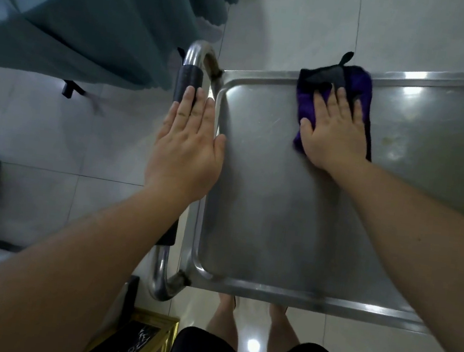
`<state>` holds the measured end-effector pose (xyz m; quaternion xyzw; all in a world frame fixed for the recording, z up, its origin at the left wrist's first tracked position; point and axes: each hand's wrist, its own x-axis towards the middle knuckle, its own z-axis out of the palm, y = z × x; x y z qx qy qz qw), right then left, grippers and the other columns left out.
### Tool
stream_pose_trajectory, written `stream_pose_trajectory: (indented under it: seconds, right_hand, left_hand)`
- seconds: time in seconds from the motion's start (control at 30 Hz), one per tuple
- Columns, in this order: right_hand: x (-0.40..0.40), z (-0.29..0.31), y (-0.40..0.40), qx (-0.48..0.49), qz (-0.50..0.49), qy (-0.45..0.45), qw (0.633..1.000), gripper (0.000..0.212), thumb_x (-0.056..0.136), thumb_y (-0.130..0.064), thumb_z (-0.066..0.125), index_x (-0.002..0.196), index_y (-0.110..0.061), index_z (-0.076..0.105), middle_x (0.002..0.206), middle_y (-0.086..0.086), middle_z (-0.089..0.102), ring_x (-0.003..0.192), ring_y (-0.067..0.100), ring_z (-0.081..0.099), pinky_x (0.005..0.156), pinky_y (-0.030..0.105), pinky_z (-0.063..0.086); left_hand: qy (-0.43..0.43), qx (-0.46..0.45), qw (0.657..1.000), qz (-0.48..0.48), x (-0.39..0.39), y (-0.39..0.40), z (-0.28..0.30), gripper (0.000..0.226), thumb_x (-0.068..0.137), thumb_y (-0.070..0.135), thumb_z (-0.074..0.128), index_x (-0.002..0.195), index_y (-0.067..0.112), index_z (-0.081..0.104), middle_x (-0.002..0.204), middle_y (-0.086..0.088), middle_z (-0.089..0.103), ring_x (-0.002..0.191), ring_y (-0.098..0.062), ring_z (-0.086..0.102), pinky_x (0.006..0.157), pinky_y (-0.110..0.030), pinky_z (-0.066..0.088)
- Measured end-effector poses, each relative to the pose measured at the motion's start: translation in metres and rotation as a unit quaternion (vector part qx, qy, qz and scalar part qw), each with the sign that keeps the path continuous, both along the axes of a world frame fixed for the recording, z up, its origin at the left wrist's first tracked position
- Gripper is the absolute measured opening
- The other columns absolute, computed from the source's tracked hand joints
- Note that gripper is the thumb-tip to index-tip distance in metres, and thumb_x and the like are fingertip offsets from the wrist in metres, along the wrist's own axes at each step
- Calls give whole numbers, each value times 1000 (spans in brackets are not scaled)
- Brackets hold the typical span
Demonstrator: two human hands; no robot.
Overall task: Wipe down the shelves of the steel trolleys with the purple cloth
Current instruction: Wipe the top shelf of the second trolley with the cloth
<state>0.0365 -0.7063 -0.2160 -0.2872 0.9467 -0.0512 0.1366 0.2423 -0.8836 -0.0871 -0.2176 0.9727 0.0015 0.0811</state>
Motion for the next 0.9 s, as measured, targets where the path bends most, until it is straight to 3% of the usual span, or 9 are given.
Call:
stream_pose_trajectory:
  seconds: [0.17,0.33,0.47,0.7,0.8,0.9]
  right_hand:
    - [93,4,77,-14,25,30,999,72,103,-52,29,164,-15,23,171,13,19,159,28,12,127,52,8]
    - [206,3,178,-3,38,18,999,70,106,-49,33,164,-12,20,172,14,12,160,29,5,125,57,16]
    - [239,4,220,7,63,8,998,69,105,-46,35,164,-13,22,172,13,13,160,28,8,124,57,21]
    - [136,-11,180,8,67,53,996,74,101,-47,39,160,-3,30,166,25,24,158,37,11,124,62,14]
    - [66,-13,146,21,49,52,997,80,97,-55,37,162,-10,28,167,21,24,158,33,12,126,58,10]
    - [8,-10,114,26,22,31,999,78,97,-60,24,164,-19,22,170,14,20,159,27,9,127,54,3]
  left_hand:
    - [4,-6,1000,-12,0,-1,-1,67,113,45,14,169,10,4,178,-7,-6,162,-17,-15,129,-35,-12]
    - [6,-20,1000,-11,1,0,-5,66,112,45,16,169,11,10,178,-7,1,163,-18,-9,130,-39,-6]
    - [-3,-27,1000,-10,0,3,-3,68,111,45,15,168,9,11,178,-8,2,163,-20,-8,131,-40,-5]
    - [-25,-43,999,-12,1,2,-1,66,112,39,21,168,6,9,177,-10,0,163,-21,-10,132,-42,-3]
    - [-23,-52,998,-15,0,-1,-4,66,112,39,20,168,6,10,177,-10,0,163,-21,-10,132,-42,-4]
    - [-20,-58,998,-22,2,-2,-6,65,113,40,19,168,7,10,177,-10,1,163,-21,-11,132,-41,-5]
